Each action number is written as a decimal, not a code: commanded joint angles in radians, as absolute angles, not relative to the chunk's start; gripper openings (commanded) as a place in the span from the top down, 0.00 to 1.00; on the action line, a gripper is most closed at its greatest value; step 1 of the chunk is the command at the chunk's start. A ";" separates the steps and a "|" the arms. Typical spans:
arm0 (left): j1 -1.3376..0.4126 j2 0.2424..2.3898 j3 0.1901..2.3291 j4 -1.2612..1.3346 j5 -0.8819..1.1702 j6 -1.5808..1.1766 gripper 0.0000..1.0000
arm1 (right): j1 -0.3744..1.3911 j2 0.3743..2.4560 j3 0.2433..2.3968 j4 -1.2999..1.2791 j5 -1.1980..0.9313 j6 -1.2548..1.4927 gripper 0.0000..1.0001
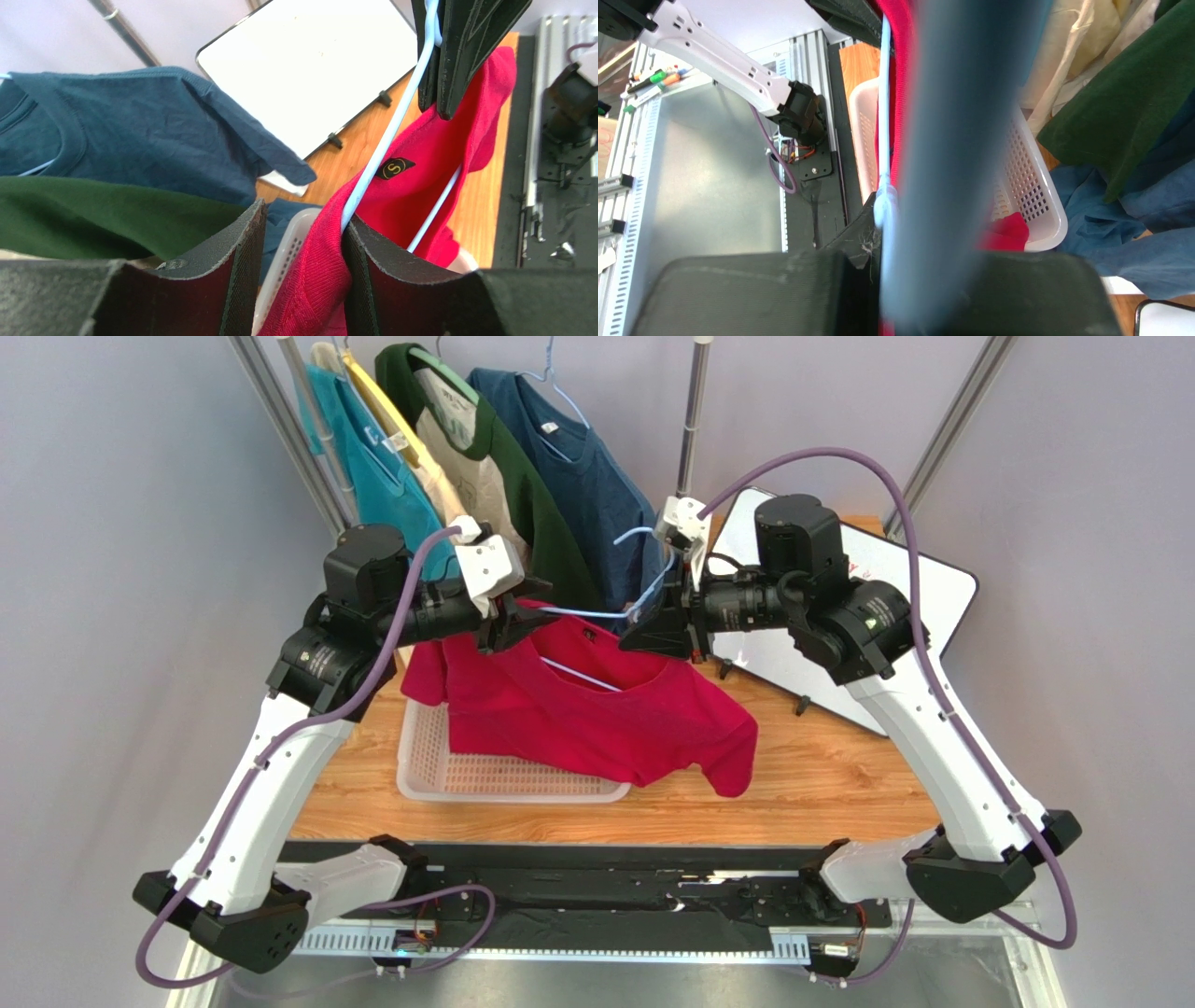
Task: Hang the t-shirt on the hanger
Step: Place the T-shirt on the hanger, then place the hanger at the clothesline.
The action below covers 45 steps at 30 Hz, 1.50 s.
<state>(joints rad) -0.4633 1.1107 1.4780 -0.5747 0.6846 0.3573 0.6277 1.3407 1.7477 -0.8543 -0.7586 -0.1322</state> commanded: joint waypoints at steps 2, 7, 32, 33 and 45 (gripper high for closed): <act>-0.457 1.117 1.515 -0.505 0.652 0.238 0.52 | 0.533 1.224 1.798 -0.838 -0.715 -0.034 1.00; -0.454 1.101 1.526 -0.436 0.589 0.164 0.04 | 0.401 1.105 1.837 -0.833 -0.574 -0.006 1.00; -0.454 1.144 1.463 -0.336 0.566 0.124 0.01 | 0.322 1.058 2.206 -0.641 0.130 -0.313 1.00; -0.454 1.143 1.451 -0.337 0.569 0.129 0.01 | 0.322 1.060 2.197 -0.643 0.130 -0.307 1.00; -0.454 1.180 1.387 -0.310 0.627 0.137 0.05 | 0.322 1.109 2.097 -0.667 0.111 -0.229 1.00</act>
